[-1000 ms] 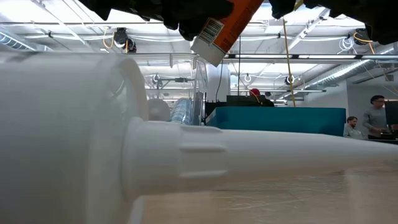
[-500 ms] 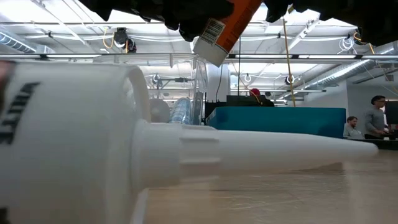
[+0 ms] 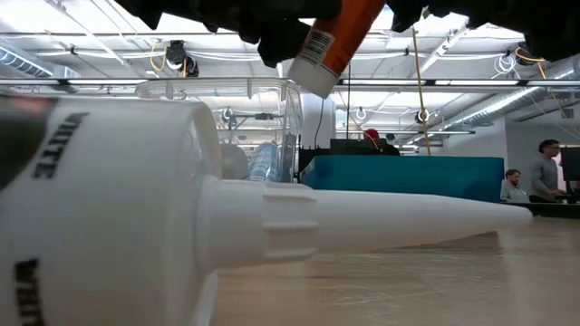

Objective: Pick & place silicon tubes, Sealant and Lysol wipes
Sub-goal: Put the top orange sealant into the blue bin

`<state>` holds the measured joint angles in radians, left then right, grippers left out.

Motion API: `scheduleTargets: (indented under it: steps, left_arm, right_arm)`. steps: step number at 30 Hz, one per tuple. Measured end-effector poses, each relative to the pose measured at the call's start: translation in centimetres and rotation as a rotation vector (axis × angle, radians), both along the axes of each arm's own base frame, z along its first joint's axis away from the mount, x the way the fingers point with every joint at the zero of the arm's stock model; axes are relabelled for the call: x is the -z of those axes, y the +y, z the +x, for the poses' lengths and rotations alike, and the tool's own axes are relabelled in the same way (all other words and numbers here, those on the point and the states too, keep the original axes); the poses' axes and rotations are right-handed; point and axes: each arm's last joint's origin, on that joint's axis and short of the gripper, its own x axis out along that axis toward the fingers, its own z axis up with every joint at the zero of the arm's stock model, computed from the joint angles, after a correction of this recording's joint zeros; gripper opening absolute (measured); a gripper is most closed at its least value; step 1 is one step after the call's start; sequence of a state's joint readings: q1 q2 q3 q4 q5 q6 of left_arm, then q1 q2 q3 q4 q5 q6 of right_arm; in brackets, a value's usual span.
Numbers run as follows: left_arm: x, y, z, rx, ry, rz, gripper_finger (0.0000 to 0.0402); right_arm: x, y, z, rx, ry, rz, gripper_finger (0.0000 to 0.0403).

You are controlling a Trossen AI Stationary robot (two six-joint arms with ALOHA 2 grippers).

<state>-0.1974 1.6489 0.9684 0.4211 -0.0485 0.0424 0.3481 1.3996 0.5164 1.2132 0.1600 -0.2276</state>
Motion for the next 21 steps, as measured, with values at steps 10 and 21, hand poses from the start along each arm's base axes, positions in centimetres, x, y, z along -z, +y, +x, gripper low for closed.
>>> scheduleTargets:
  steps: [10, 21]
  left_arm:
    - [0.0, 0.1, 0.0, -0.026, 0.005, -0.041, 0.0321]
    - [0.0, 0.1, 0.0, 0.007, -0.008, 0.052, 0.0254]
  right_arm:
    - [-2.4, -1.3, -2.5, 0.092, 0.099, -0.007, 0.0203]
    - [-1.0, -4.9, -2.8, 0.094, 0.569, 0.300, 0.0200]
